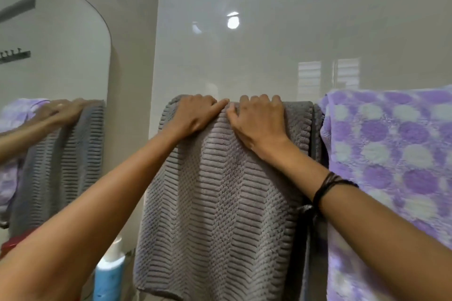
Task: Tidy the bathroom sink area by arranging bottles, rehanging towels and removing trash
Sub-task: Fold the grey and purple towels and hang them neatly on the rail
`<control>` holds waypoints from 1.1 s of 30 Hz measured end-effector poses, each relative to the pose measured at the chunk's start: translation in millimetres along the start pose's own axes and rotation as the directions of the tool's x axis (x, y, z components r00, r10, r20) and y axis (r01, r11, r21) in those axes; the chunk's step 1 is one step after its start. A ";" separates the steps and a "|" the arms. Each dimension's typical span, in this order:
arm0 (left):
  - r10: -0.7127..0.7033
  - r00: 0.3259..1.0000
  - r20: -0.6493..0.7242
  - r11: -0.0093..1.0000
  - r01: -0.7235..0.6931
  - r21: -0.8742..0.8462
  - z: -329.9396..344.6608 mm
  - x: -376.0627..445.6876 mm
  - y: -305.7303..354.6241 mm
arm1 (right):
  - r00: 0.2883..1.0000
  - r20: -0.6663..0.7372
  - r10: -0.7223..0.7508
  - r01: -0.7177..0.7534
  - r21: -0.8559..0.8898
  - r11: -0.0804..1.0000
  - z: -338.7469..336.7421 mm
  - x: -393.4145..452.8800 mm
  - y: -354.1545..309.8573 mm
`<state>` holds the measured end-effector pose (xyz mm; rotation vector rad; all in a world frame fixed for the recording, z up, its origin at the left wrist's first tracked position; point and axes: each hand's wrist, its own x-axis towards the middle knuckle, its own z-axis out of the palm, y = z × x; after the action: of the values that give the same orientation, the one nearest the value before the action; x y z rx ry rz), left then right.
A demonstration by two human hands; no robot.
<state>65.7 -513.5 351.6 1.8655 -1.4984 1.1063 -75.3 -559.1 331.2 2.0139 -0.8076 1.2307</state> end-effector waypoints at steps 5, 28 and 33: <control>-0.274 0.739 0.616 0.885 0.444 -0.139 -14.7 41.8 -2.2 | 0.906 0.411 -0.102 0.015 0.211 0.977 -13.8 39.7 28.7; -0.033 0.946 -0.322 0.988 -0.019 -0.156 24.3 -21.6 -27.0 | 0.988 -0.151 0.039 -0.058 -0.122 0.991 5.3 -29.5 8.0; -0.099 0.979 -0.181 0.983 0.068 -0.171 20.5 10.3 -35.0 | 0.998 -0.054 0.033 -0.032 0.026 0.999 2.1 5.8 22.0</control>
<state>105.7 -526.0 352.7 1.6478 -1.3490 1.0550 -88.9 -575.1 340.1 1.9854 -0.8053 1.3140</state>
